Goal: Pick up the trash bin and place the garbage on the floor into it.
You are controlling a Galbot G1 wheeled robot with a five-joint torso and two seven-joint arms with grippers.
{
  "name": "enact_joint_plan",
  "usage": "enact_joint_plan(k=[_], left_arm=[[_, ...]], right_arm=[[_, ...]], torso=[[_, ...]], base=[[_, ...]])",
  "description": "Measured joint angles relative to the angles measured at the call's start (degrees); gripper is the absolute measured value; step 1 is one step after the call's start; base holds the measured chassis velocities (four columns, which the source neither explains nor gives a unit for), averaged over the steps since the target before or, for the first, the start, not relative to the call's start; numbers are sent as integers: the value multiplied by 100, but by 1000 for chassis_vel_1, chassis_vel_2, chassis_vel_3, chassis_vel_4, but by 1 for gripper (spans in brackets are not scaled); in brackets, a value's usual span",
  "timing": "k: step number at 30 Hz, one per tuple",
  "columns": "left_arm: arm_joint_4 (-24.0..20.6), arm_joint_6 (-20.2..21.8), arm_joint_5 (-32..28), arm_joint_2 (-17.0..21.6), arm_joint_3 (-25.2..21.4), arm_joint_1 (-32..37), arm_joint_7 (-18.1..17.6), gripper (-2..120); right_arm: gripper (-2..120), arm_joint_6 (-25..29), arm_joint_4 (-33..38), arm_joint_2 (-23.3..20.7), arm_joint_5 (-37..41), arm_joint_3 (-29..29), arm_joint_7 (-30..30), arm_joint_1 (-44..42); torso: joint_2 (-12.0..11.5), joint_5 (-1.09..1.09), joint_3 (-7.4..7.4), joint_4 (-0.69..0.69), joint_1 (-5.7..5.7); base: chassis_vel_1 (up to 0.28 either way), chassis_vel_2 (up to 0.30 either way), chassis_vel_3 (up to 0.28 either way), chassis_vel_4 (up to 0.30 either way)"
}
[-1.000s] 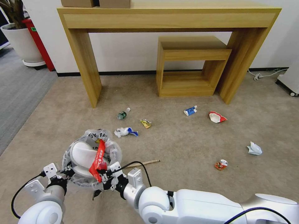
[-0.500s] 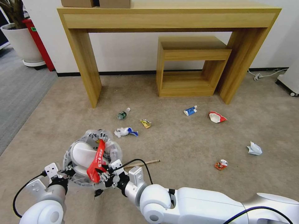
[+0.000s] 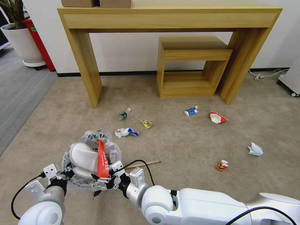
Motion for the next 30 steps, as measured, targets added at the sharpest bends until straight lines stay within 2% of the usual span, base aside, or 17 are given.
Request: enact_joint_plan(k=[10, 19, 30], left_arm=[[-67, -5, 13, -32, 4, 27, 3, 0], [2, -18, 3, 1, -15, 0, 6, 0], [73, -26, 20, -34, 23, -23, 15, 0]], right_arm=[[100, -46, -21, 175, 40, -138, 48, 154], [100, 155, -109, 85, -213, -84, -155, 72], [100, 351, -238, 194, -387, -16, -290, 26]], torso=[[0, 0, 0, 1, 0], [0, 0, 0, 1, 0], [0, 0, 0, 1, 0]], base=[[0, 0, 0, 0], [0, 0, 0, 0], [0, 0, 0, 0]])
